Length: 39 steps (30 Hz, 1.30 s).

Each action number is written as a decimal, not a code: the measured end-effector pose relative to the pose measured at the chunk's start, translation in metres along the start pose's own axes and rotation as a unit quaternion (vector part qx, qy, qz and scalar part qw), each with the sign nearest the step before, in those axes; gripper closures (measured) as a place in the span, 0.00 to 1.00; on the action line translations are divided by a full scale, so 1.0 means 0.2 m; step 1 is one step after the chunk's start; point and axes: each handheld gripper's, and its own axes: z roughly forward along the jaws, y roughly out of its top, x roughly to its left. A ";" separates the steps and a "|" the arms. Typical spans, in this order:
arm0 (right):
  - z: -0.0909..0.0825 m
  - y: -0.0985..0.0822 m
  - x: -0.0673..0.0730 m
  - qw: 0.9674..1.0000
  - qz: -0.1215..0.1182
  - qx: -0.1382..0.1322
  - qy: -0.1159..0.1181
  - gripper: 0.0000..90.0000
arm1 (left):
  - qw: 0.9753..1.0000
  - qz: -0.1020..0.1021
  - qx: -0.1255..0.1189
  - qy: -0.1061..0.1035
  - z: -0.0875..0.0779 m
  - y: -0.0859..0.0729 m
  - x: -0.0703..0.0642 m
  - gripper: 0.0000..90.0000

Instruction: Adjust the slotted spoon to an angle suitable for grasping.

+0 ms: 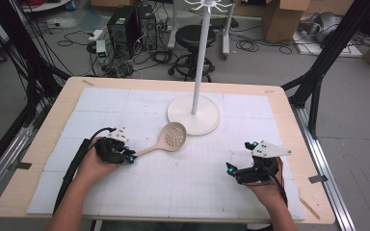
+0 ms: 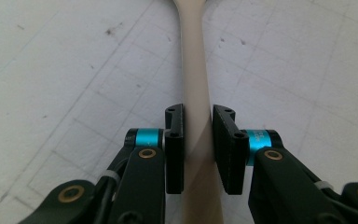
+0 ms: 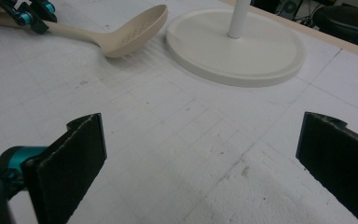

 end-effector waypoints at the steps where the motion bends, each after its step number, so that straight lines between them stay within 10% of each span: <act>1: 0.00 0.00 0.00 1.000 -0.001 0.001 -0.001 0.01 | 1.000 0.002 0.001 -0.004 0.01 0.01 -0.01 0.84; 22: 0.01 -0.01 0.00 1.000 -0.004 0.004 0.001 0.01 | 0.997 0.067 -0.005 -0.042 0.11 0.11 -0.14 0.83; 33: 0.01 -0.02 0.00 1.000 -0.005 0.013 0.000 0.01 | 0.998 0.022 -0.032 -0.054 0.03 0.04 -0.08 0.55; 39: 0.02 -0.02 0.00 1.000 -0.005 0.020 0.001 0.01 | 0.997 0.036 -0.003 -0.062 0.05 0.02 -0.10 0.63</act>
